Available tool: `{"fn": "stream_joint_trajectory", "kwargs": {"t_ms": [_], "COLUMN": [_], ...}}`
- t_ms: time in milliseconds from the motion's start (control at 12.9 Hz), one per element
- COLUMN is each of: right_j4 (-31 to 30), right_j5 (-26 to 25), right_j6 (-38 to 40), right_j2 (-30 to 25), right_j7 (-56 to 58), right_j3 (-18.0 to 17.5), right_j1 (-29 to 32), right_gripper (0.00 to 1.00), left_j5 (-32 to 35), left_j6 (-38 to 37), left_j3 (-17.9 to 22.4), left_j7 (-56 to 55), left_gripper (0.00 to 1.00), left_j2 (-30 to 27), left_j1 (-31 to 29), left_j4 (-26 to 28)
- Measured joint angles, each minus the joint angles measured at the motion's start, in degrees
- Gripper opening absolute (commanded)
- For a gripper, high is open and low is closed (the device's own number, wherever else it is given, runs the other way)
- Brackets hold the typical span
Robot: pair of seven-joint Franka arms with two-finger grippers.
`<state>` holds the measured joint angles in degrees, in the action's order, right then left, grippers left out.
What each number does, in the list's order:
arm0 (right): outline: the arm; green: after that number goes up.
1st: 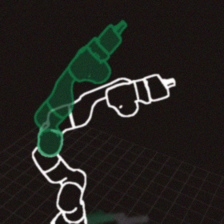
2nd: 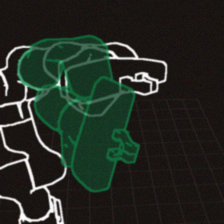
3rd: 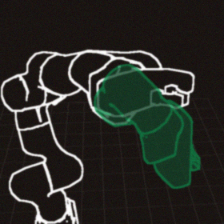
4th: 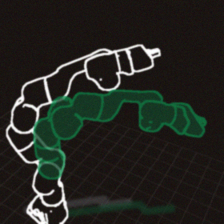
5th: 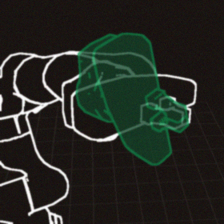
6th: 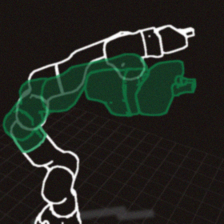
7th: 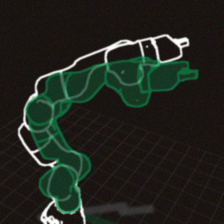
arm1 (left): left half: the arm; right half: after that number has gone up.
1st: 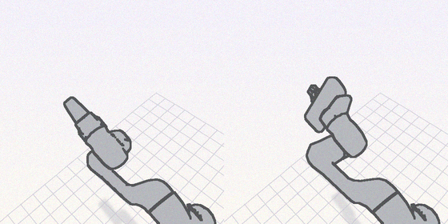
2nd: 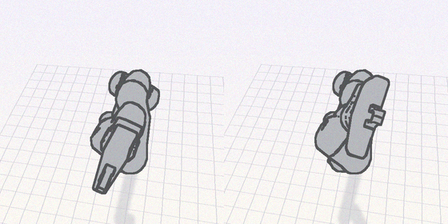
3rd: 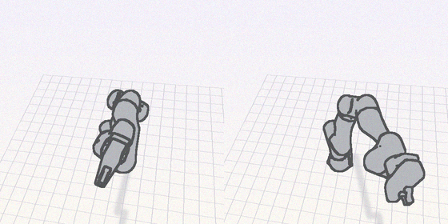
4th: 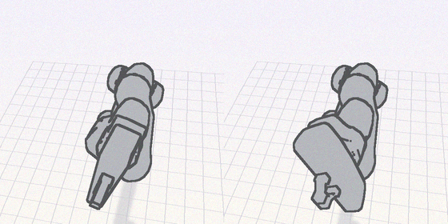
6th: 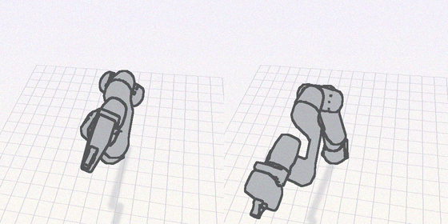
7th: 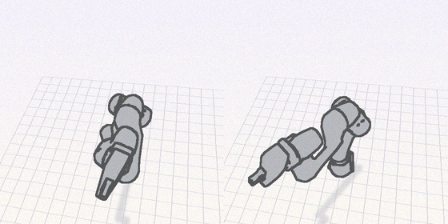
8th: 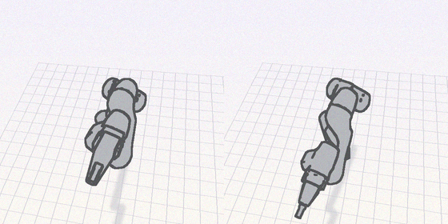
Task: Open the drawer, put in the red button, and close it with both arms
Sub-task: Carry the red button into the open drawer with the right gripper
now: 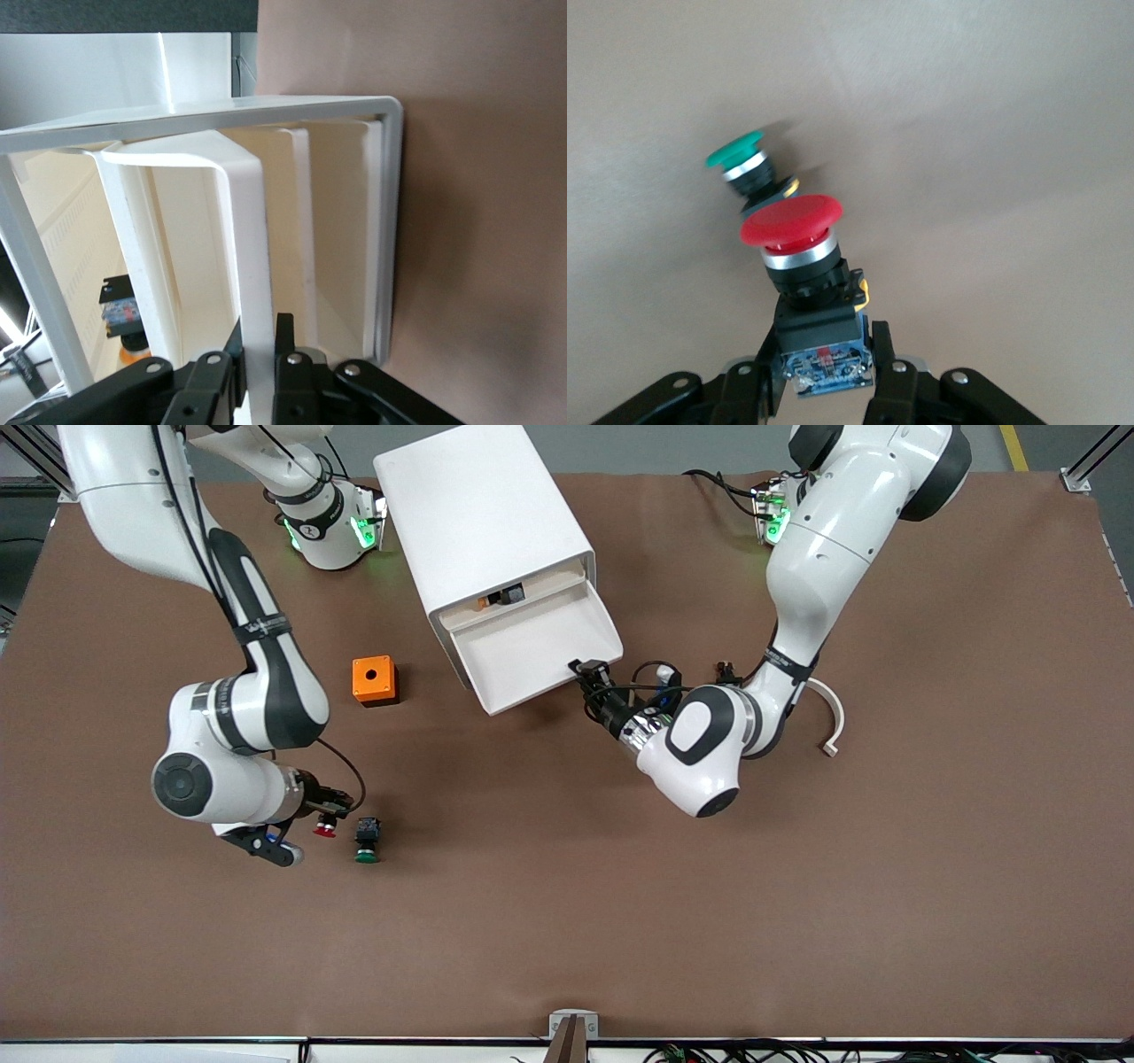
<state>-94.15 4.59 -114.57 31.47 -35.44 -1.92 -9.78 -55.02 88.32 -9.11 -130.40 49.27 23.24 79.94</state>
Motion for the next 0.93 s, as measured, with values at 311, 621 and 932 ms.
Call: {"fn": "stream_joint_trajectory", "kwargs": {"t_ms": [311,621,932], "right_j4": [0.5,1.3,1.4], "right_j5": [0.0,1.5,7.7], "right_j6": [0.6,1.9,5.2], "right_j2": [-1.5,-2.3,-5.9], "right_j7": [-15.5,-25.0,-35.2], "right_j3": [-0.1,-0.1,-0.1], "right_j1": [-6.7,-11.0,-14.5], "right_gripper": [0.03,0.03,0.03], "left_j5": [0.7,9.9,25.4], "left_j6": [-1.3,-4.4,-7.4], "left_j3": [0.0,0.0,-0.2], "left_j7": [3.2,3.4,9.0], "left_gripper": [0.99,0.99,0.99], "left_j2": [0.0,-0.7,-3.4], "left_j1": [-2.5,-5.8,-12.7], "left_j4": [-1.1,-4.2,-6.3]}}
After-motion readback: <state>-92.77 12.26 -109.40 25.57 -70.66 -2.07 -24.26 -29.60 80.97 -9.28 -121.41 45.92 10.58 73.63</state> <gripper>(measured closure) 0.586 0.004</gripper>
